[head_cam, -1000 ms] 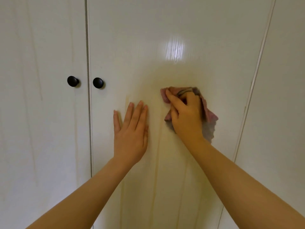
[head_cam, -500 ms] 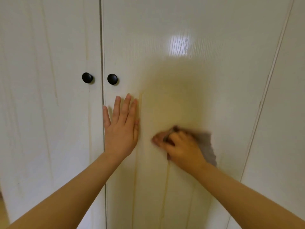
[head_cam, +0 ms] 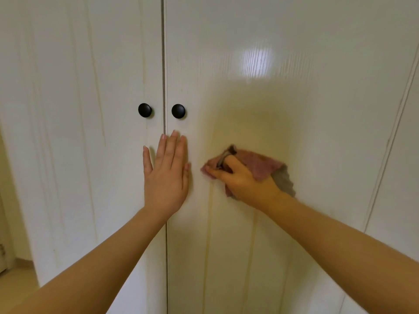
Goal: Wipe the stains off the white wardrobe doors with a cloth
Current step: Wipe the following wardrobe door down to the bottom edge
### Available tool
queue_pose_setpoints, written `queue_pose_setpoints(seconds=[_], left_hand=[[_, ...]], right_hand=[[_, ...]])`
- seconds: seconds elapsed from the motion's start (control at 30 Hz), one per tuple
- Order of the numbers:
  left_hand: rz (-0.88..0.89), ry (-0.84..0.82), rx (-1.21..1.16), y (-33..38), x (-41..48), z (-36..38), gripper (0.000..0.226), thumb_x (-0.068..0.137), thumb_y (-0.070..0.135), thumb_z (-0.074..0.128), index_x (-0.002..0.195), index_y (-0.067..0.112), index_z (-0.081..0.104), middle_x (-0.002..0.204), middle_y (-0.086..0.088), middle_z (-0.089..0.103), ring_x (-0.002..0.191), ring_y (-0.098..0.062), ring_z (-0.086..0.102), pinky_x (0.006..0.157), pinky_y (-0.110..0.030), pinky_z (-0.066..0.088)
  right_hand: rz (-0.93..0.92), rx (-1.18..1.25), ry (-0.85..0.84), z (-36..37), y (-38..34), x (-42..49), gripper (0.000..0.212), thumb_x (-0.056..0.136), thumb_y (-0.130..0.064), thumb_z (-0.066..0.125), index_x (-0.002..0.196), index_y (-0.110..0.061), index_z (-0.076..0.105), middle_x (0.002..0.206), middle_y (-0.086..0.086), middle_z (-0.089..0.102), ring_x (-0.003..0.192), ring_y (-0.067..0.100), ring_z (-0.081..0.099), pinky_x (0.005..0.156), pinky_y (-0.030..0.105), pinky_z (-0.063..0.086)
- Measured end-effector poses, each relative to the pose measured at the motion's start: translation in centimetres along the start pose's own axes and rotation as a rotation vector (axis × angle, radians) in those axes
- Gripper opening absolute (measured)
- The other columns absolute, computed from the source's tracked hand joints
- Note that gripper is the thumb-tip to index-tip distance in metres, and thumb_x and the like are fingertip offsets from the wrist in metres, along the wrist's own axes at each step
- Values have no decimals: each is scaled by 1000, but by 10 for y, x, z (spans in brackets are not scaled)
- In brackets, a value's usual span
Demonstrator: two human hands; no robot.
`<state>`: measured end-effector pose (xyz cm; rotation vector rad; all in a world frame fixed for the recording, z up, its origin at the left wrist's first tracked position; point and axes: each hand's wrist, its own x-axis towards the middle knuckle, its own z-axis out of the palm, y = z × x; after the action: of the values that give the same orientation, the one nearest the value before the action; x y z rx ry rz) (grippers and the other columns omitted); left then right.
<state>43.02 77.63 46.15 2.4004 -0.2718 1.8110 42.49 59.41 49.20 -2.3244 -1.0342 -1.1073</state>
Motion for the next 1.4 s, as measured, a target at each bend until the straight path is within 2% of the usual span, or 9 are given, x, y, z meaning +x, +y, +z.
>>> queue_pose_setpoints(seconds=[0.17, 0.37, 0.6, 0.77, 0.87, 0.97, 1.13, 1.23, 1.4], left_hand=[[6, 8, -15, -10, 5, -5, 51, 95, 23, 29, 143, 6, 30, 148, -16, 36, 138, -26, 21, 111, -44, 3], [28, -18, -48, -17, 0, -6, 50, 95, 24, 30, 142, 6, 32, 147, -15, 38, 137, -26, 22, 110, -44, 7], [8, -33, -69, -22, 1, -7, 51, 95, 23, 29, 140, 2, 38, 146, -16, 39, 136, -26, 22, 110, -43, 7], [5, -73, -71, -34, -2, -12, 52, 96, 25, 28, 142, 3, 37, 147, -15, 38, 137, -25, 21, 111, -41, 7], [0, -77, -85, -39, -3, -15, 53, 96, 25, 26, 143, 3, 35, 149, -14, 36, 138, -25, 20, 112, -40, 7], [-15, -78, -97, -40, -7, -16, 53, 96, 25, 26, 144, 4, 33, 149, -14, 35, 138, -25, 20, 112, -41, 9], [43, -66, -106, -31, -15, -16, 50, 96, 22, 28, 142, 5, 31, 147, -16, 37, 137, -26, 22, 110, -42, 10], [50, -53, -117, -27, -11, -15, 49, 95, 22, 29, 142, 6, 29, 148, -15, 37, 137, -26, 21, 111, -41, 9], [93, -47, -176, 6, -4, -7, 50, 94, 19, 31, 142, 5, 30, 148, -15, 37, 138, -26, 21, 112, -44, 11]], right_hand=[[191, -111, 561, -56, -5, 73, 11, 90, -17, 57, 92, -8, 64, 75, 2, 55, 66, 1, 52, 57, 23, 38], [-287, -368, -93, 15, -7, -1, 19, 83, -22, 51, 93, -27, 67, 73, 1, 57, 65, 15, 52, 59, 30, 46], [39, -277, 496, -13, -23, 71, 25, 89, -26, 46, 88, -14, 68, 66, 1, 54, 68, 14, 48, 61, 27, 44], [-325, -419, -192, 34, -14, 26, 23, 77, -19, 54, 96, -24, 67, 79, -1, 61, 71, 20, 54, 68, 36, 46], [-71, -199, 150, 5, -8, 62, 41, 80, -59, 57, 80, -17, 60, 69, 5, 60, 60, 9, 55, 60, 24, 49], [-45, -383, 499, -21, -15, 76, 27, 82, -20, 54, 101, -11, 70, 72, 9, 51, 66, 21, 47, 57, 24, 33], [-398, -485, -163, 1, -5, 7, 27, 81, -14, 57, 104, -22, 70, 87, -5, 46, 66, 17, 49, 55, 30, 34], [-171, -468, 42, -49, 4, 25, 21, 91, -43, 50, 93, -28, 65, 82, -10, 58, 72, 11, 54, 64, 23, 36], [-52, -617, 349, -50, 25, -1, 42, 79, -12, 52, 120, -18, 60, 80, 12, 48, 64, 28, 48, 57, 29, 27]])
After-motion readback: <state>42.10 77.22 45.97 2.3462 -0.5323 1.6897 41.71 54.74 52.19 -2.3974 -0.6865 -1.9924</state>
